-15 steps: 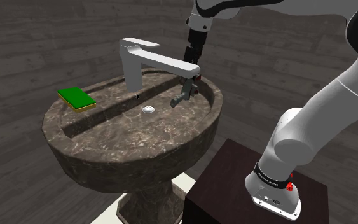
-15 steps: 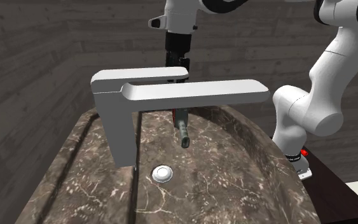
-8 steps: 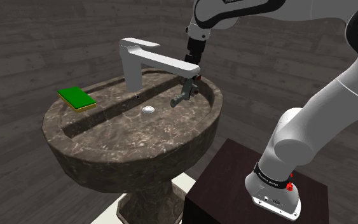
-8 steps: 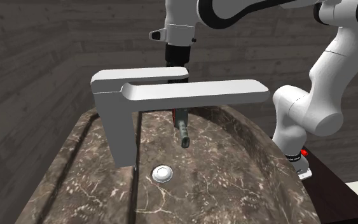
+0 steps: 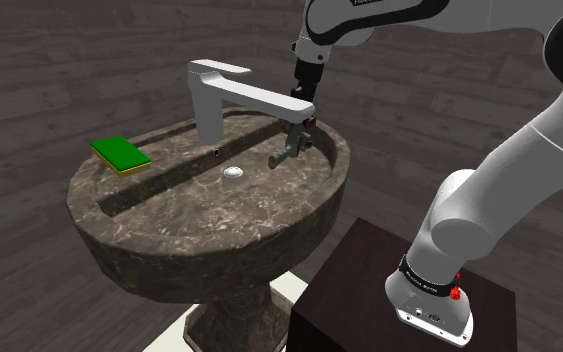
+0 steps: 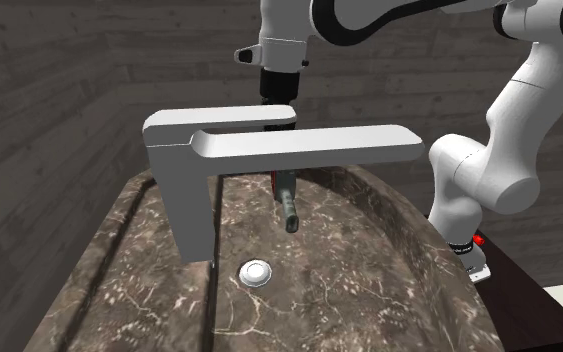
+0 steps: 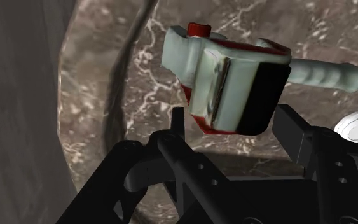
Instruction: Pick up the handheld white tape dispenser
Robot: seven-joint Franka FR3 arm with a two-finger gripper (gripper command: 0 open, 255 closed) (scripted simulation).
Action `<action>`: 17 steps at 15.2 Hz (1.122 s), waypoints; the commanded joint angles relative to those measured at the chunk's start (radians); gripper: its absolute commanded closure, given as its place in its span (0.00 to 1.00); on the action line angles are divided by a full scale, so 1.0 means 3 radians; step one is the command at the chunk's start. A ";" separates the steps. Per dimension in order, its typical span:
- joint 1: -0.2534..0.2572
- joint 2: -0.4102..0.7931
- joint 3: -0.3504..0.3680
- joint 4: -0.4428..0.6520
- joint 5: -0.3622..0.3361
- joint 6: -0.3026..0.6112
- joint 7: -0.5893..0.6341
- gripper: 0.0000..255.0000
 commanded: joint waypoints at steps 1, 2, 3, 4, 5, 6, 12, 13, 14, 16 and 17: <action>0.0000 0.0001 0.0000 -0.0003 0.0000 -0.0001 0.0000 1.00; 0.0000 0.0004 0.0000 -0.0009 0.0000 0.0008 0.0000 1.00; 0.0001 0.0003 0.0001 0.0035 0.0000 -0.0037 0.0003 1.00; 0.0002 0.0003 0.0002 0.0079 0.0000 -0.0082 0.0006 1.00; 0.0002 0.0004 0.0003 0.0125 0.0000 -0.0126 0.0009 1.00; 0.0003 0.0006 0.0004 0.0172 0.0000 -0.0171 0.0011 1.00; 0.0007 0.0030 0.0008 0.0463 0.0002 -0.0438 0.0026 1.00; 0.0008 0.0037 0.0008 0.0515 0.0003 -0.0483 0.0028 1.00; 0.0009 0.0044 0.0008 0.0566 0.0004 -0.0528 0.0030 1.00; 0.0011 0.0061 0.0008 0.0673 0.0006 -0.0617 0.0034 1.00; 0.0012 0.0070 0.0008 0.0727 0.0007 -0.0662 0.0035 1.00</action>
